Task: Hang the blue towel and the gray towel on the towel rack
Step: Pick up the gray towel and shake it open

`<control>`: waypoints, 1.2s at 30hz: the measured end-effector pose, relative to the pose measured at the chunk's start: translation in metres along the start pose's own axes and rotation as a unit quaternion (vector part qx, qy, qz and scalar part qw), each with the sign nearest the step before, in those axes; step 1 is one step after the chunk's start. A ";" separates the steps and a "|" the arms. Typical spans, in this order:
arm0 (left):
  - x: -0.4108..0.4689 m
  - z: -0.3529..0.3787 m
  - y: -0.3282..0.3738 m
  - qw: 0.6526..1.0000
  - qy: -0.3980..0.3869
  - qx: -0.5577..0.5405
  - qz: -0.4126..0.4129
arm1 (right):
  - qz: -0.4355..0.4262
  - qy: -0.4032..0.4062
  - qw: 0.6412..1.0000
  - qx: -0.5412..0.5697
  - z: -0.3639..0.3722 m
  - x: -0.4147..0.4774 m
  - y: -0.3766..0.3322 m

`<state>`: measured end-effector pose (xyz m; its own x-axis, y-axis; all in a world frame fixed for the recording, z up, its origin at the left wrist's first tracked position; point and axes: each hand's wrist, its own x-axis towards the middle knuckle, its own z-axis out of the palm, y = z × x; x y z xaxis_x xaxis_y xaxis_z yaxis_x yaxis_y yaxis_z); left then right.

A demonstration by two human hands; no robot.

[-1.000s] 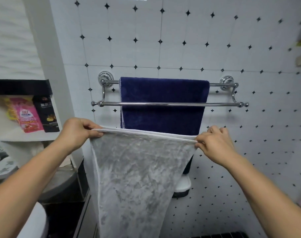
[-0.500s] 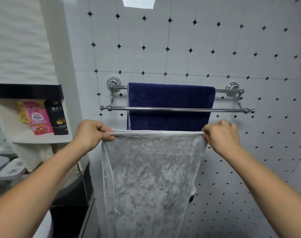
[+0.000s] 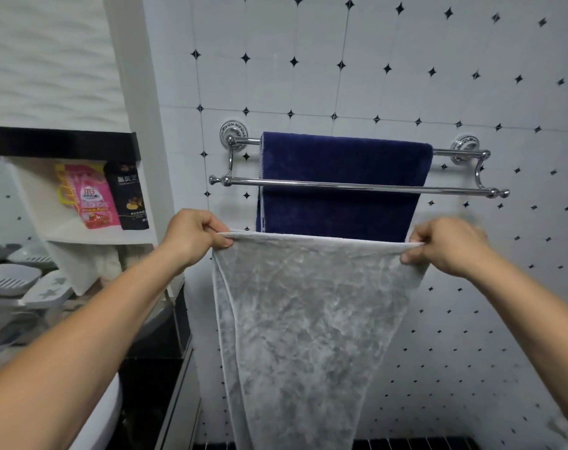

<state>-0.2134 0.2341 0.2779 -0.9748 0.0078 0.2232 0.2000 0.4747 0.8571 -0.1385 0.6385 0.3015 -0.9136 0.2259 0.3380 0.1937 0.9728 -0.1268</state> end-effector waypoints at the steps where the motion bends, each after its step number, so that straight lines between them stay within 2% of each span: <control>1: -0.001 0.002 -0.003 1.000 0.001 0.004 -0.002 | 0.008 -0.018 0.999 0.038 0.002 -0.002 0.002; 3: 0.000 0.005 -0.007 1.000 -0.003 0.008 -0.002 | 0.023 -0.032 0.997 0.069 0.005 -0.006 0.006; 7: 0.005 0.011 -0.003 0.998 -0.017 0.051 0.025 | 0.005 -0.054 0.991 -0.122 0.011 -0.013 0.005; 9: 0.005 0.013 0.001 0.996 -0.008 0.076 0.043 | 0.010 -0.073 0.983 -0.166 0.012 -0.016 0.001; 12: 0.004 0.014 0.000 0.999 -0.012 0.035 0.040 | 0.032 -0.090 0.983 -0.154 0.012 -0.021 -0.001; 16: 0.000 0.015 0.005 0.998 -0.037 -0.002 0.042 | 0.085 -0.174 0.978 -0.076 0.015 -0.031 0.001; 19: -0.002 0.016 0.011 0.997 -0.060 0.008 0.044 | 0.117 -0.235 0.965 -0.023 0.017 -0.033 0.003; 21: -0.002 0.015 0.012 0.995 -0.077 0.030 0.051 | 0.108 -0.265 0.958 -0.017 0.016 -0.033 0.004; 25: -0.001 0.014 0.012 0.991 -0.107 0.046 0.064 | 0.152 -0.213 0.965 0.020 0.020 -0.033 0.010; 29: -0.002 0.012 0.012 0.990 -0.117 0.046 0.059 | 0.232 -0.165 0.951 0.117 0.016 -0.034 0.015; 31: -0.003 0.012 0.012 0.990 -0.123 0.046 0.056 | 0.207 -0.119 0.970 0.053 0.018 -0.035 0.015; 33: -0.004 0.013 0.012 0.990 -0.123 0.053 0.052 | 0.126 -0.071 0.987 -0.064 0.022 -0.039 0.011; 36: -0.004 0.015 0.010 0.988 -0.126 0.067 0.050 | 0.059 -0.027 0.988 -0.144 0.024 -0.040 0.012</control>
<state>-0.2092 0.2523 0.2784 -0.9480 0.2717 0.1661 0.2980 0.5731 0.7634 -0.1085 0.6403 0.2638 -0.8948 0.3429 0.2859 0.3861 0.9159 0.1099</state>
